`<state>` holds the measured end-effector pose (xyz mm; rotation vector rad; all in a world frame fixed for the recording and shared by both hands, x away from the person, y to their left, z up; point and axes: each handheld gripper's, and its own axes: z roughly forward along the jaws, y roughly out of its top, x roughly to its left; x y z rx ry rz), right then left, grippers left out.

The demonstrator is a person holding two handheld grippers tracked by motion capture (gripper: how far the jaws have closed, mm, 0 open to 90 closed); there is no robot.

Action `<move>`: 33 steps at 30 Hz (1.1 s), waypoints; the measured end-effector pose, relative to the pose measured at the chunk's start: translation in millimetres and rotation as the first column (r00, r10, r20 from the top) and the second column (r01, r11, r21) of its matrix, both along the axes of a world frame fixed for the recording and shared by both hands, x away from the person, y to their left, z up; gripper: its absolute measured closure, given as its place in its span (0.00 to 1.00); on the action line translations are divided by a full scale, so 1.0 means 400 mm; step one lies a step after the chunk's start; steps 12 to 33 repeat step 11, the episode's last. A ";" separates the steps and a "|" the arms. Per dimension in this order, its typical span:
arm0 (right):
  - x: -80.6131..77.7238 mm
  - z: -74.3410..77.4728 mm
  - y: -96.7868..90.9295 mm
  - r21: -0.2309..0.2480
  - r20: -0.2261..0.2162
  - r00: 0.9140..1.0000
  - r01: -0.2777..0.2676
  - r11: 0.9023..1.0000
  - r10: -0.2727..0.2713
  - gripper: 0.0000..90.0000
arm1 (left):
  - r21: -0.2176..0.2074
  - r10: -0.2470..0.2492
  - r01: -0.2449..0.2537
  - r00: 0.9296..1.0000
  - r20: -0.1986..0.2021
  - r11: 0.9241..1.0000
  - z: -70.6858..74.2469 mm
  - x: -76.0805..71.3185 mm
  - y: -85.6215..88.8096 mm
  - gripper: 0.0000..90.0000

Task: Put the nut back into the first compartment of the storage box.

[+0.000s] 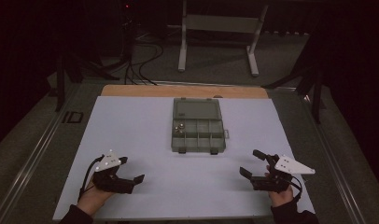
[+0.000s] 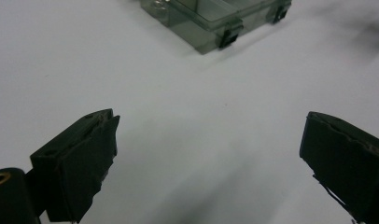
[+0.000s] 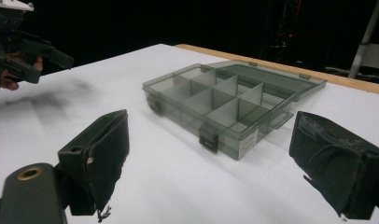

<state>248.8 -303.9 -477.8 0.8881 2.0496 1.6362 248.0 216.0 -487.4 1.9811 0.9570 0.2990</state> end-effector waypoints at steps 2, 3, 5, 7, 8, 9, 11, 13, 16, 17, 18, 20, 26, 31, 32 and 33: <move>0.000 0.000 0.000 -0.001 -0.003 1.000 0.001 1.000 -0.001 0.13 | 0.015 0.002 -0.002 1.000 -0.001 1.000 -0.009 -0.005 0.012 0.04; 0.000 0.000 0.000 -0.001 -0.004 1.000 0.002 1.000 -0.002 0.13 | 0.018 0.008 -0.008 1.000 0.000 1.000 -0.014 -0.008 0.018 0.04; -0.001 0.000 0.000 -0.003 -0.002 1.000 0.002 1.000 -0.002 0.13 | 0.015 0.005 -0.005 1.000 -0.009 1.000 -0.024 -0.008 0.026 0.04; -0.001 0.000 -0.001 0.000 0.000 1.000 0.002 1.000 -0.002 0.13 | 0.015 0.008 -0.008 1.000 -0.008 1.000 -0.028 -0.007 0.028 0.04; -0.001 0.000 -0.001 -0.001 0.001 1.000 0.000 1.000 0.000 0.13 | 0.016 0.008 -0.008 1.000 -0.007 1.000 -0.029 -0.006 0.027 0.04; -0.001 0.000 -0.001 0.000 0.000 1.000 0.000 1.000 0.000 0.13 | 0.019 0.005 -0.004 1.000 -0.005 1.000 -0.031 -0.006 0.027 0.04; -0.001 0.000 -0.001 -0.002 0.002 1.000 -0.003 1.000 0.003 0.13 | 0.023 0.003 -0.002 1.000 -0.005 1.000 -0.034 -0.007 0.026 0.04; -0.001 0.000 -0.001 -0.002 0.002 1.000 -0.003 1.000 0.003 0.13 | 0.023 0.003 -0.002 1.000 -0.005 1.000 -0.034 -0.007 0.026 0.04; -0.001 0.000 -0.001 -0.002 0.002 1.000 -0.003 1.000 0.003 0.13 | 0.023 0.003 -0.002 1.000 -0.005 1.000 -0.034 -0.007 0.026 0.04; -0.001 0.000 -0.001 -0.002 0.002 1.000 -0.003 1.000 0.003 0.13 | 0.023 0.003 -0.002 1.000 -0.005 1.000 -0.034 -0.007 0.026 0.04; -0.001 0.000 -0.001 -0.002 0.002 1.000 -0.003 1.000 0.003 0.13 | 0.023 0.003 -0.002 1.000 -0.005 1.000 -0.034 -0.007 0.026 0.04; -0.001 0.000 -0.001 -0.002 0.002 1.000 -0.003 1.000 0.003 0.13 | 0.023 0.003 -0.002 1.000 -0.005 1.000 -0.034 -0.007 0.026 0.04; -0.001 0.000 -0.001 -0.002 0.002 1.000 -0.003 1.000 0.003 0.13 | 0.023 0.003 -0.002 1.000 -0.005 1.000 -0.034 -0.007 0.026 0.04; -0.001 0.000 -0.001 -0.002 0.002 1.000 -0.003 1.000 0.003 0.13 | 0.023 0.003 -0.002 1.000 -0.005 1.000 -0.034 -0.007 0.026 0.04; -0.001 0.000 -0.001 -0.002 0.002 1.000 -0.003 1.000 0.003 0.13 | 0.023 0.003 -0.002 1.000 -0.005 1.000 -0.034 -0.007 0.026 0.04; -0.001 0.000 -0.001 -0.002 0.002 1.000 -0.003 1.000 0.003 0.13 | 0.023 0.003 -0.002 1.000 -0.005 1.000 -0.034 -0.007 0.026 0.04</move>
